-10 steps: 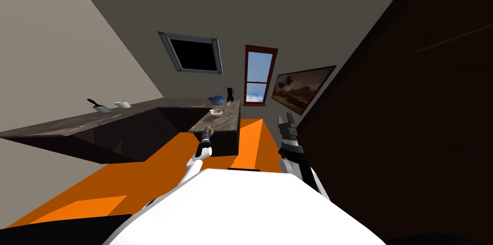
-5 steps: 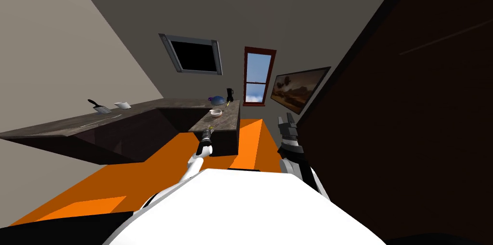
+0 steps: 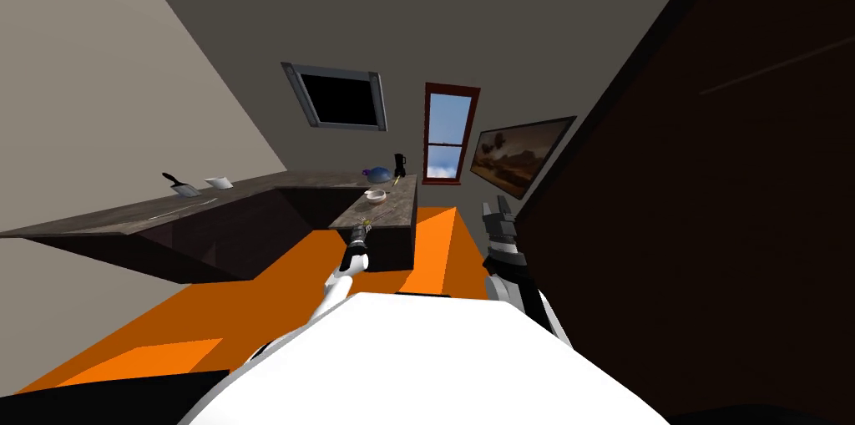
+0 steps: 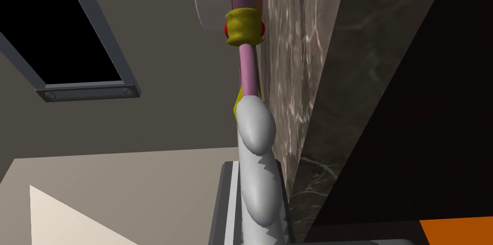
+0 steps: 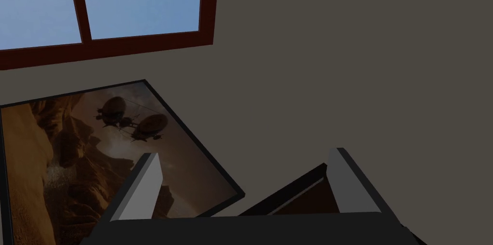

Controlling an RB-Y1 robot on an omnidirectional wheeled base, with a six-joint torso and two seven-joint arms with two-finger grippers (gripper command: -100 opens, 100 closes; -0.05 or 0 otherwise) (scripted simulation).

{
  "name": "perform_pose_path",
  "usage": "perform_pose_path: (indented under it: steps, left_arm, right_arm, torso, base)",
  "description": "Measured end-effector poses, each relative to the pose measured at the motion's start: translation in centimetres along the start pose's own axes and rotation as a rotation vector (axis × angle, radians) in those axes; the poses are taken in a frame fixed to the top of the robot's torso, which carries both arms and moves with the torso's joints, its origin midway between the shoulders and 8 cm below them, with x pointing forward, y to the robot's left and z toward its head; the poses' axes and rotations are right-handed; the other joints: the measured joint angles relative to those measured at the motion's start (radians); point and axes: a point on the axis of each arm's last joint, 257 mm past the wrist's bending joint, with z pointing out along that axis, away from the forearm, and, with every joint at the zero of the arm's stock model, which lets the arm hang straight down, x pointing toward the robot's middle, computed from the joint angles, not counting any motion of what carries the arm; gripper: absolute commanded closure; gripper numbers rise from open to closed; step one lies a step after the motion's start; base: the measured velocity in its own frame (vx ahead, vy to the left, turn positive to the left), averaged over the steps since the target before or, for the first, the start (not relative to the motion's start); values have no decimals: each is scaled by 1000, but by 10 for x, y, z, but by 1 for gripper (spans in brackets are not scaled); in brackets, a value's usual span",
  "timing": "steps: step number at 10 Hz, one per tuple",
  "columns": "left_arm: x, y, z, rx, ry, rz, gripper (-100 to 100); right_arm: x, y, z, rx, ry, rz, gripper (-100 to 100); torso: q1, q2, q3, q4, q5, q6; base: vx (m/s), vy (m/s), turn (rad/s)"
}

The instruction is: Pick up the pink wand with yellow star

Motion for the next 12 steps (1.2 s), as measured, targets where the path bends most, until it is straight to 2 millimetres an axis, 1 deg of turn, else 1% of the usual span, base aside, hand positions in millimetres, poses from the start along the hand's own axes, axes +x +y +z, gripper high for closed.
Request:
perform_pose_path:
  steps: [1,2,3,6,9,10,11,12]
  left_arm:
    - [9,4,-12,-3,21,6,100]
    - [20,7,-21,-4,46,12,100]
    - [18,10,-29,-4,53,20,100]
    - [29,20,-55,-18,90,28,100]
    - [37,21,-75,-15,117,29,100]
    - [38,20,-78,-12,118,29,100]
    - [44,19,-88,-16,131,28,100]
    - [52,23,-100,-23,150,23,100]
  right_arm:
    - [0,0,0,0,0,0,0]
    - [0,0,0,0,0,0,0]
    - [0,0,0,0,0,0,0]
    - [0,0,0,0,0,0,0]
    - [0,0,0,0,0,0,0]
    - [0,0,0,0,0,0,0]
    - [0,0,0,0,0,0,0]
    - [0,0,0,0,0,0,0]
  torso:
    - [1,-4,-2,-1,0,0]
    - [3,-7,-4,-1,0,0]
    - [3,-6,-4,-1,1,1]
    - [0,-3,-2,-1,0,1]
    - [0,-2,-2,-1,1,1]
    - [0,0,-1,-1,1,2]
    - [0,-1,-1,-1,1,1]
    - [1,-4,-3,-2,1,1]
  base:
    - [167,69,246]
    - [124,44,52]
    - [99,36,97]
    - [72,5,97]
    - [58,10,62]
    - [64,20,132]
    - [119,34,239]
    - [92,8,64]
